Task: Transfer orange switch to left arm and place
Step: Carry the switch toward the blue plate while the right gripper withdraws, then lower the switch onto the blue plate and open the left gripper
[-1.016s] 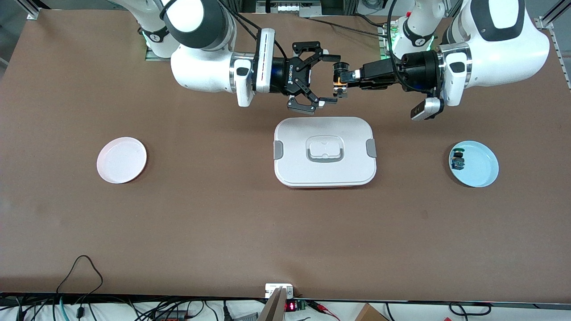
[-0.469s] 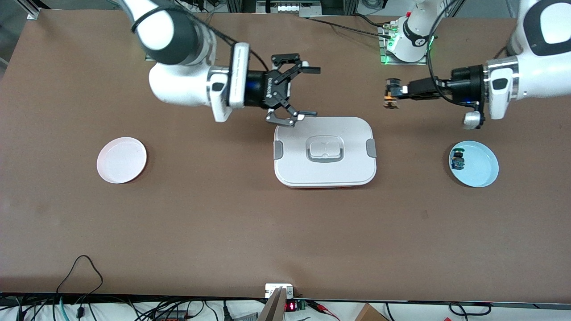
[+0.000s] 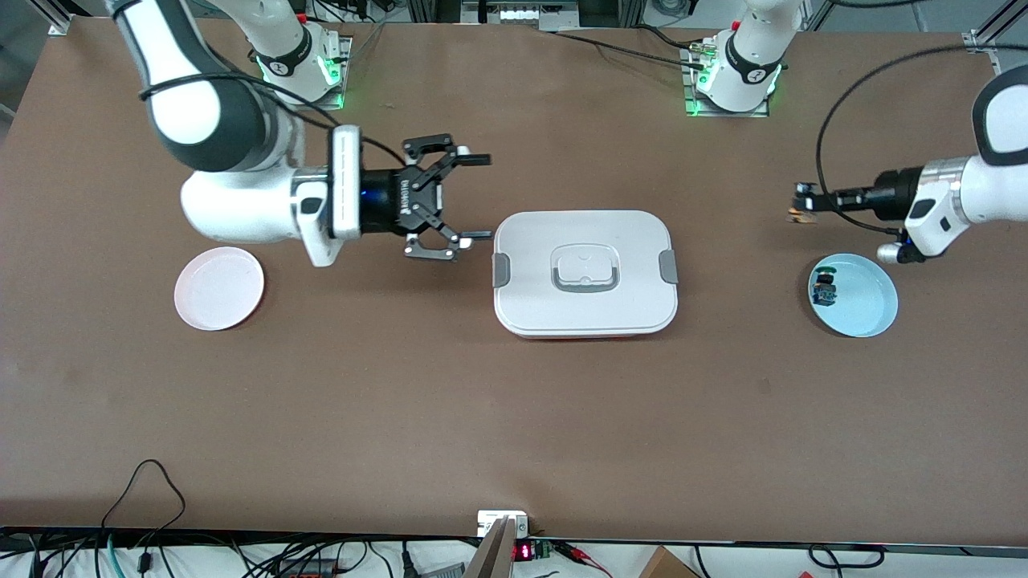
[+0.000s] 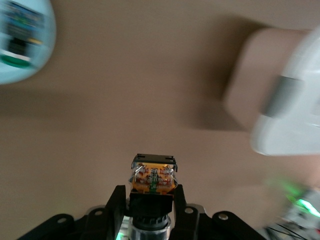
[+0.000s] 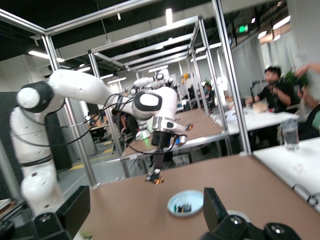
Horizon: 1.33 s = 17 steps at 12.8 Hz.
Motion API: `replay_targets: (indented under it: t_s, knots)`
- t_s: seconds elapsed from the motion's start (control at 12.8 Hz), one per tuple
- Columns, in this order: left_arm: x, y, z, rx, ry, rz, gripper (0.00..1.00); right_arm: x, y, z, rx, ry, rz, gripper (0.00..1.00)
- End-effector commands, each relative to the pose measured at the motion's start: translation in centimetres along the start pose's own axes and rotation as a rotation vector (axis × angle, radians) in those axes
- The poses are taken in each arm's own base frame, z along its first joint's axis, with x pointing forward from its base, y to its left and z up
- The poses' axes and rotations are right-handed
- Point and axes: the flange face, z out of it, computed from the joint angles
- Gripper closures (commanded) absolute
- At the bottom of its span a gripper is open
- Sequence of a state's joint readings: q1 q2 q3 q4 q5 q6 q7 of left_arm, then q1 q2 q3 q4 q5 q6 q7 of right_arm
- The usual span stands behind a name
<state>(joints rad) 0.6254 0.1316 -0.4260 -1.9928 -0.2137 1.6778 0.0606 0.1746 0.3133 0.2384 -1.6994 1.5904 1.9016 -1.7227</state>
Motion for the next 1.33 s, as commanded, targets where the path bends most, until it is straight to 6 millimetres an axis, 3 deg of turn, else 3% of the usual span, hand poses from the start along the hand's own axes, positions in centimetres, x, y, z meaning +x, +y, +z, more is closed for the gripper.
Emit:
replay_targets:
  t_s: [0.0, 0.23, 0.47, 0.7, 0.86, 0.94, 1.09, 1.17, 1.25]
  knots:
    - [4.1, -5.6, 2.1, 0.196, 0.035, 0.047, 1.0, 1.1, -1.0, -2.4, 0.024, -0.098, 0.138, 0.0]
    - [8.1, -9.8, 5.1, 0.369, 0.096, 0.106, 1.0, 0.9, -1.2, -5.1, 0.048, -0.254, 0.369, 0.0]
    - [11.5, -12.5, 7.2, 0.401, 0.112, 0.129, 1.0, -0.4, -1.1, -10.2, 0.014, -0.4, 0.571, 0.0]
    - [13.7, -13.6, 9.4, 0.437, 0.09, 0.141, 1.0, -2.2, -0.5, -13.8, -0.144, -0.6, 0.75, 0.0]
    - [14.4, -14.0, 9.9, 0.48, 0.089, 0.139, 1.0, -1.0, -0.2, -17.1, -0.34, -0.767, 0.853, 0.0]
    - [14.8, -14.1, 10.2, 0.477, 0.089, 0.139, 0.97, -0.9, -0.2, -17.9, -0.433, -0.845, 0.9, 0.0]
    - [15.8, -14.2, 10.7, 0.482, 0.088, 0.15, 0.83, -1.0, 0.0, -19.9, -0.596, -0.924, 0.993, 0.0]
    - [16.0, -14.3, 10.9, 0.479, 0.089, 0.147, 0.71, -0.7, 0.2, -22.1, -0.682, -0.931, 1.049, 0.0]
    - [16.0, -14.3, 10.8, 0.475, 0.089, 0.144, 0.41, -0.4, 0.1, -23.4, -0.766, -0.977, 1.062, 0.0]
